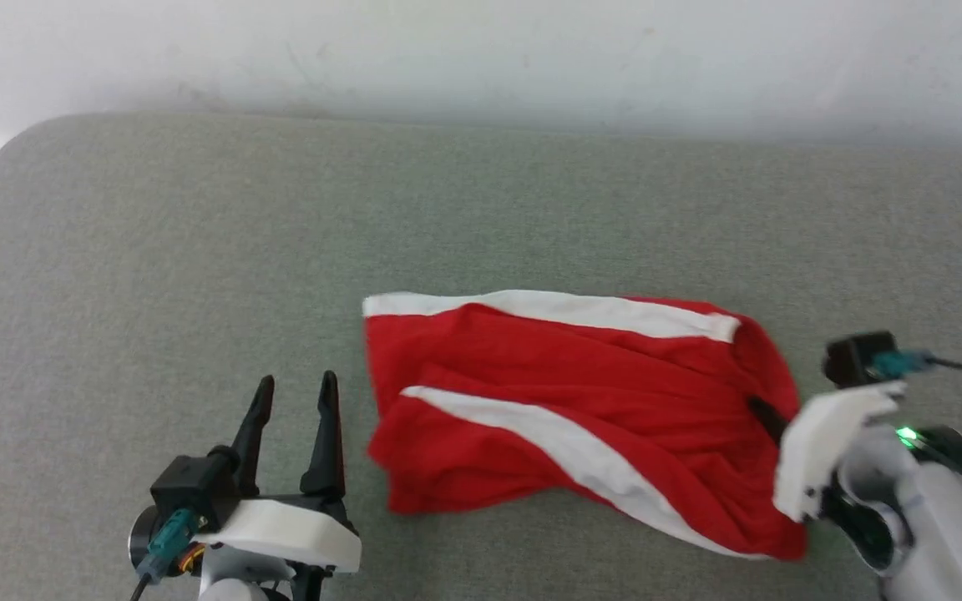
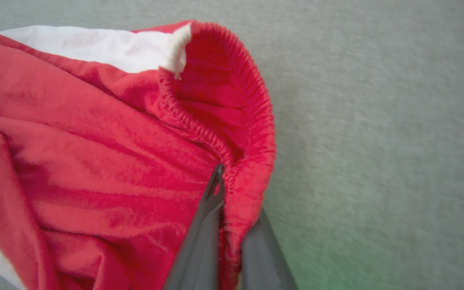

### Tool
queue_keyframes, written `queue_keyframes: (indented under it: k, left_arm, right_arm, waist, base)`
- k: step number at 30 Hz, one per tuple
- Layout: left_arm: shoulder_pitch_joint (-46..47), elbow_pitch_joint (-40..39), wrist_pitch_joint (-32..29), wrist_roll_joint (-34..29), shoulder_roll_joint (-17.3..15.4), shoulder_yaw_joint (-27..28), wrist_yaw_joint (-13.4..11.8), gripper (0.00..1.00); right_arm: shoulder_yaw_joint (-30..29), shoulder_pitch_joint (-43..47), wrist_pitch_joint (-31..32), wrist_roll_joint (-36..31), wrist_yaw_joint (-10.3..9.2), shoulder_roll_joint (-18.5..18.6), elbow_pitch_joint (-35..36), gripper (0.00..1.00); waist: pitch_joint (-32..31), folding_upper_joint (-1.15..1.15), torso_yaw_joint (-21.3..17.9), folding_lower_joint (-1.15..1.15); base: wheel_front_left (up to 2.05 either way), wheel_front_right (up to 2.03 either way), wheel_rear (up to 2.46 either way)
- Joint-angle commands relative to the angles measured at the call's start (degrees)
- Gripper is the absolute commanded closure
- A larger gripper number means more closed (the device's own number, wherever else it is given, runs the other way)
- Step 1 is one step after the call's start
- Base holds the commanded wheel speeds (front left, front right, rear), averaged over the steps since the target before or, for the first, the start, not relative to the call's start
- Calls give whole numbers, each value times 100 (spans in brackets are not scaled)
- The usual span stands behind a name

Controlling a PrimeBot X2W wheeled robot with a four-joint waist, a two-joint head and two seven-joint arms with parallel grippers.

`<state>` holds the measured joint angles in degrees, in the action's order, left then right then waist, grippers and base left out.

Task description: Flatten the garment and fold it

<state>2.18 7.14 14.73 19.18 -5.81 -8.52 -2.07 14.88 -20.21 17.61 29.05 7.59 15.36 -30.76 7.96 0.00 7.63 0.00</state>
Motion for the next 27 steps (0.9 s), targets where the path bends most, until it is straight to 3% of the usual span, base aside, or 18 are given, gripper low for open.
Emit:
queue_keyframes:
  k: [1, 4, 5, 6, 7, 14, 19, 27]
  left_arm:
    - [-99, 32, 27, -58, -35, 50, 20, 0]
    - [-121, 94, 14, -63, -91, 86, -4, 0]
    - [-97, 118, -15, -73, -115, 79, -3, 0]
    - [-57, 134, -51, -81, -141, 74, -2, 0]
    - [-11, 152, -102, -92, -175, 71, -2, 0]
    - [718, 227, -576, 63, -417, 73, 251, 0]
    - [1450, 548, -1031, 247, -631, 97, 494, 0]
    - [2710, 1754, -2967, 490, -874, -340, 763, 0]
  right_arm:
    - [-190, 254, -6, -77, -10, 71, 117, 100]
    - [-546, 642, 101, -211, -10, 75, 329, 100]
    - [-643, 732, 105, -269, -10, 51, 406, 77]
    - [-747, 799, 43, -334, -10, 4, 519, 48]
    - [-842, 845, -54, -402, -10, -59, 644, 0]
    - [-1335, 1098, -1038, -952, -10, -529, 1745, 0]
    - [-1589, 1260, -1306, -1406, -10, -865, 2587, 0]
    - [-1527, 1447, -1013, -1663, -10, -1058, 3362, 0]
  waist:
    - [-62, 0, -138, 0]
    - [-77, 0, -264, 0]
    - [-80, 0, -288, 0]
    - [-82, 0, -315, 0]
    - [-86, 0, -346, 0]
    - [-97, 0, -544, 0]
    - [42, 0, -781, 0]
    - [585, 0, -1125, 0]
  base:
    - [0, 0, 0]
    - [0, 0, 0]
    - [0, 0, 0]
    - [0, 0, 0]
    - [0, 0, 0]
    - [0, 0, 0]
    - [0, 0, 0]
    - [0, 0, 0]
